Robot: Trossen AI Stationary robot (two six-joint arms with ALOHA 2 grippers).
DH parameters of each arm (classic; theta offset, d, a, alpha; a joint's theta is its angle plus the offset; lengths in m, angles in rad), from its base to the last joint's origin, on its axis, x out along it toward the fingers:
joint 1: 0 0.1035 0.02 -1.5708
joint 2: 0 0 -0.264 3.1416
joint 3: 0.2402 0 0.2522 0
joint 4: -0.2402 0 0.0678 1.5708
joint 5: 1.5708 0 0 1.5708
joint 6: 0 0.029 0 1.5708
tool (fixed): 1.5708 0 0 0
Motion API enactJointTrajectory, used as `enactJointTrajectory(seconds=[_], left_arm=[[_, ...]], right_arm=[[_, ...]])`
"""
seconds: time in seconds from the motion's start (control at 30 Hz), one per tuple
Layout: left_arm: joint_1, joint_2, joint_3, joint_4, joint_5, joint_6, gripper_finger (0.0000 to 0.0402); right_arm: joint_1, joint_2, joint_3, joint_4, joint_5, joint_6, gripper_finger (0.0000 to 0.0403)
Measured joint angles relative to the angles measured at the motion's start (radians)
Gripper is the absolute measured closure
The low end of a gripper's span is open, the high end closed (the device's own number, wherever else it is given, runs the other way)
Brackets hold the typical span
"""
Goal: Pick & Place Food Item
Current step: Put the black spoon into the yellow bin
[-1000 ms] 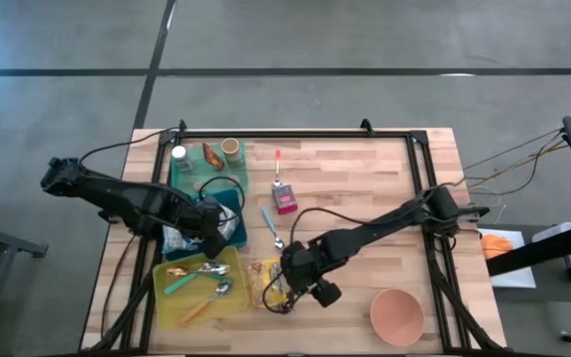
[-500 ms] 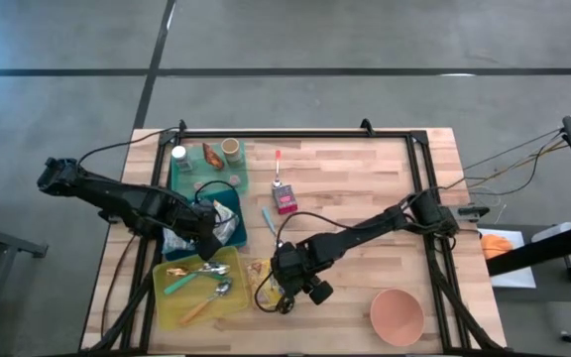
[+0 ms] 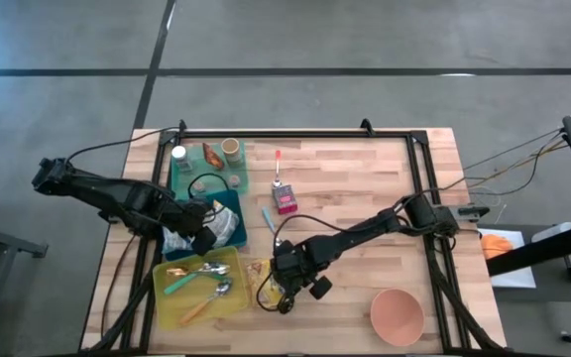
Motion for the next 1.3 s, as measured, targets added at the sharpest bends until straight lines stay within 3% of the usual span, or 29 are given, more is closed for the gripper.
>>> enactJointTrajectory(seconds=[0.33, 0.93, 1.1, 1.3], left_arm=[[0.000, 0.000, 0.000, 0.006, -0.008, 0.002, 0.0188], [0.000, 0.000, 0.000, 0.036, -0.017, 0.008, 0.0188], [0.000, 0.000, 0.000, 0.056, -0.050, 0.011, 0.0188], [0.000, 0.000, 0.000, 0.104, -0.107, 0.008, 0.0188]], right_arm=[[0.001, 0.007, -0.006, -0.012, 0.001, 0.007, 0.0386], [0.010, -0.111, -0.019, -0.299, -0.003, 0.149, 0.0392], [0.016, -0.200, -0.019, -0.300, -0.057, 0.286, 0.0392], [0.027, -0.331, -0.044, -0.213, -0.030, 0.469, 0.0392]])
